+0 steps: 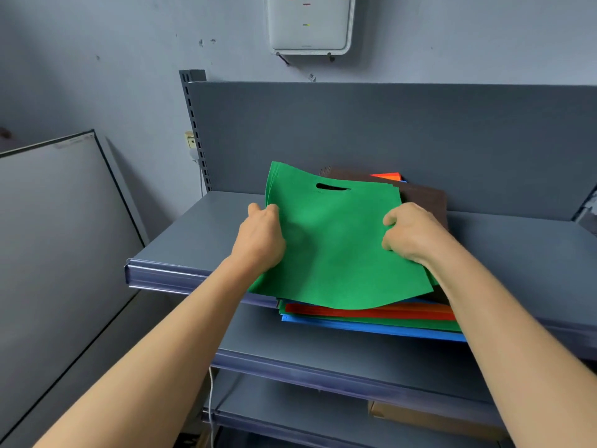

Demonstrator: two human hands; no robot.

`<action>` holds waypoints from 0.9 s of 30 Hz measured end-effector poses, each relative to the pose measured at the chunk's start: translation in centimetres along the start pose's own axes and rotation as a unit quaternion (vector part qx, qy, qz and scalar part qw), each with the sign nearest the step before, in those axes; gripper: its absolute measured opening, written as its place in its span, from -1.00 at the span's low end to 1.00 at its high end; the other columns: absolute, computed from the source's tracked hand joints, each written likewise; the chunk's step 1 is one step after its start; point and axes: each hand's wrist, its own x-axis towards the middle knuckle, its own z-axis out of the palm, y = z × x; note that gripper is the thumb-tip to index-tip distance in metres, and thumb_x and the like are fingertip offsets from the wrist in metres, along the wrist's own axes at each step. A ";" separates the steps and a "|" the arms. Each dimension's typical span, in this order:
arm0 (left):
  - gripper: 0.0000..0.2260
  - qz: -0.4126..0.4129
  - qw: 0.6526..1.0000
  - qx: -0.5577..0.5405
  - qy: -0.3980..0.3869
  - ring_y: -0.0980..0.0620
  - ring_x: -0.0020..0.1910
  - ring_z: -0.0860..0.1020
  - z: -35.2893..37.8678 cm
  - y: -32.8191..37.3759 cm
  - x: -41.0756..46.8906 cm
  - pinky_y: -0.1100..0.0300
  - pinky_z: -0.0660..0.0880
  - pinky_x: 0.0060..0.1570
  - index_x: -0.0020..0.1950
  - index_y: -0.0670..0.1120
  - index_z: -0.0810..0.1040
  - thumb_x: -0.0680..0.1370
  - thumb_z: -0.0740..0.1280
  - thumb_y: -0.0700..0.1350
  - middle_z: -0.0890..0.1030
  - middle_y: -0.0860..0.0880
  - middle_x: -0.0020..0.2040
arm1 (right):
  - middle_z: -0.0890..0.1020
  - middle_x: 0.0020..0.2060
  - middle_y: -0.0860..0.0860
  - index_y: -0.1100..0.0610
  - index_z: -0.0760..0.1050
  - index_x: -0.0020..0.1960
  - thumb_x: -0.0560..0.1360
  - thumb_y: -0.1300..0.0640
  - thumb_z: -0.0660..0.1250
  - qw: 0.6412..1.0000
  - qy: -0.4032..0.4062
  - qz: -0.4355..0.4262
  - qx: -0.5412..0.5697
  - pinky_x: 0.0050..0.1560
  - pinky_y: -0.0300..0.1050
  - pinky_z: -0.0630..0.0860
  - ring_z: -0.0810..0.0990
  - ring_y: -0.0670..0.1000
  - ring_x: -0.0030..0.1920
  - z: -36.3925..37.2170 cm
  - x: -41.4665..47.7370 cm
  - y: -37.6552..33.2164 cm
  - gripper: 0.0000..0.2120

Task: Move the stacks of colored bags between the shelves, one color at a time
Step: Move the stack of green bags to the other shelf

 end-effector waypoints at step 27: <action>-0.50 -0.271 0.895 0.069 0.349 -0.26 -0.15 0.47 -12.2 -7.5 -25.7 0.00 0.40 -0.11 0.37 -0.15 0.29 0.45 0.06 -0.45 0.24 -0.16 0.17 | 0.05 0.47 0.15 0.20 0.24 0.43 0.40 0.46 0.16 0.884 -0.023 -0.450 0.122 0.07 0.06 0.42 0.50 0.34 0.09 5.1 -17.3 -13.7 -0.39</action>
